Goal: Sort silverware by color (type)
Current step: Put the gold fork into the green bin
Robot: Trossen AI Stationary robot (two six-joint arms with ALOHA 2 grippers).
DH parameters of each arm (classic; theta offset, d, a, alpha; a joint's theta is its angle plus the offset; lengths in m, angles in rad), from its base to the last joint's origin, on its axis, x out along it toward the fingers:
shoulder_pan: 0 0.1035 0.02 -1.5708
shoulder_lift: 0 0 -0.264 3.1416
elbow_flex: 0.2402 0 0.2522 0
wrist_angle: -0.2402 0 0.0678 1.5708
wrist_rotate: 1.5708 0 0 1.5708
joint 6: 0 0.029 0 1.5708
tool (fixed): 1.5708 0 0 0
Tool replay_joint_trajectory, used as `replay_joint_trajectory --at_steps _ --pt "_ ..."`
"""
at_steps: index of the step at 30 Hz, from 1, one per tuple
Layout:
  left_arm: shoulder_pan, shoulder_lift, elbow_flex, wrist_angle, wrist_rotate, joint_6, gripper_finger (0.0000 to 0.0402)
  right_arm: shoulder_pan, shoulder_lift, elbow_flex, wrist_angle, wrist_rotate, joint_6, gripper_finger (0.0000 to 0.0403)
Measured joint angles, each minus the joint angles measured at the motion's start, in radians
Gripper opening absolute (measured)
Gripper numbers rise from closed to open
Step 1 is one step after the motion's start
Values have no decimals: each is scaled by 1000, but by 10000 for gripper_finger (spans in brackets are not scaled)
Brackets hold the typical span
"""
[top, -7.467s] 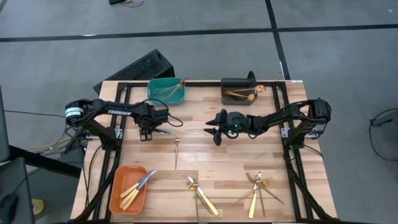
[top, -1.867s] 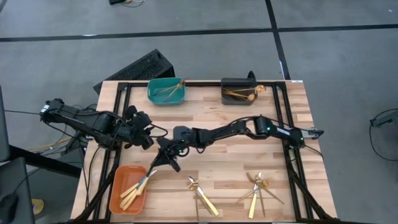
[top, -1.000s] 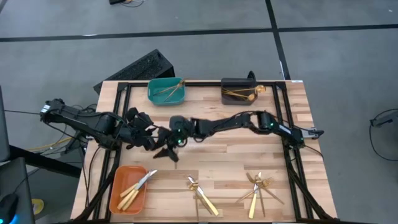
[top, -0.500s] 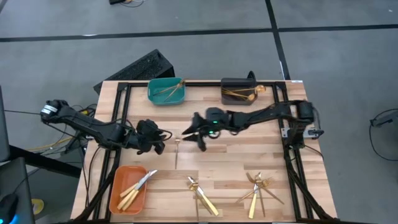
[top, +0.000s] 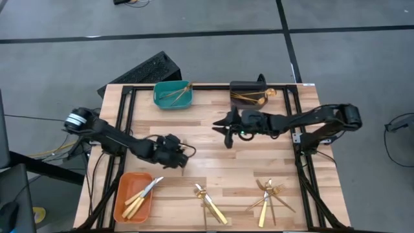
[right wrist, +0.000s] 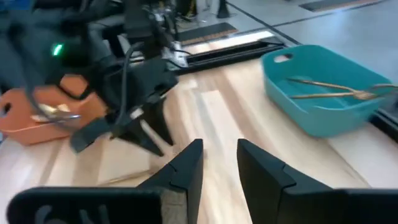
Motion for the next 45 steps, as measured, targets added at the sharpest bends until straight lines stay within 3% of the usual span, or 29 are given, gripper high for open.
replay_joint_trajectory --at_steps 8,16,20,24,30,34,37,45 --pt "16 171 124 -118 3 -64 108 5 -57 -1 -122 20 1 118" --pt "47 201 130 -116 61 -56 101 10 -57 -1 -165 20 0 117" --pt "47 201 130 -112 84 -19 71 10 -57 -1 -178 20 -10 117" --pt "48 199 130 -115 116 41 14 10 -57 -1 -187 20 -18 117" --pt "63 181 130 -130 169 194 3 10 -83 -1 -205 19 -32 117" --pt "97 119 156 -183 206 380 2 12 -176 -2 -235 16 -51 117" --pt "151 36 187 -185 139 571 1 18 -267 0 -275 17 -69 117" --pt "382 -130 213 -44 86 1245 0 75 -350 -72 -290 90 -38 117"
